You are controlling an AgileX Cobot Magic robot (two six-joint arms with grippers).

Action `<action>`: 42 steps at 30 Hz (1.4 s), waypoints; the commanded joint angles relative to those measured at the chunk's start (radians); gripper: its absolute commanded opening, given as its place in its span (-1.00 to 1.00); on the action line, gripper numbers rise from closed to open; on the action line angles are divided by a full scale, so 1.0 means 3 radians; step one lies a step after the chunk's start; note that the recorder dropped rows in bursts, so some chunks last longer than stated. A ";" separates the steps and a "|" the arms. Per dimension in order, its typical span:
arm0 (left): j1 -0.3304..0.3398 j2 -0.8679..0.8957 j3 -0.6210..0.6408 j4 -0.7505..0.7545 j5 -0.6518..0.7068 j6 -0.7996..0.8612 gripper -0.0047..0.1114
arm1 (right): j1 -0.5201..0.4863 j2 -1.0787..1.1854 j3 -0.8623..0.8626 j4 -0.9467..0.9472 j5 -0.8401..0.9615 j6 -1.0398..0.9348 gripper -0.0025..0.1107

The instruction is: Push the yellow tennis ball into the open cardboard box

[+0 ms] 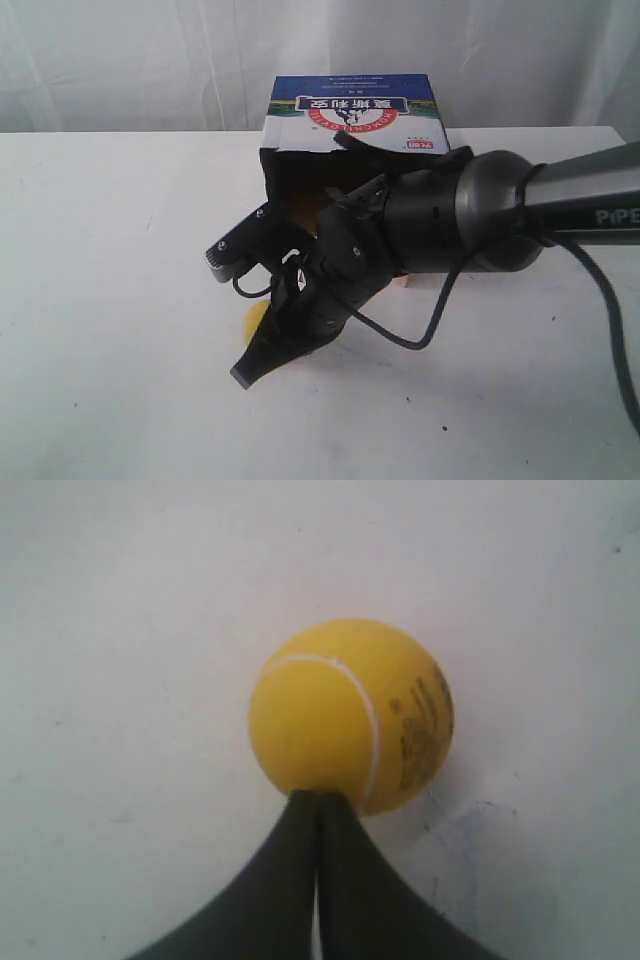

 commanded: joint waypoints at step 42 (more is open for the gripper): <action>-0.0017 -0.0017 0.0014 0.0008 0.0058 0.0008 -0.92 | 0.0319 0.1408 -0.2124 0.0156 0.0097 -0.0226 -0.96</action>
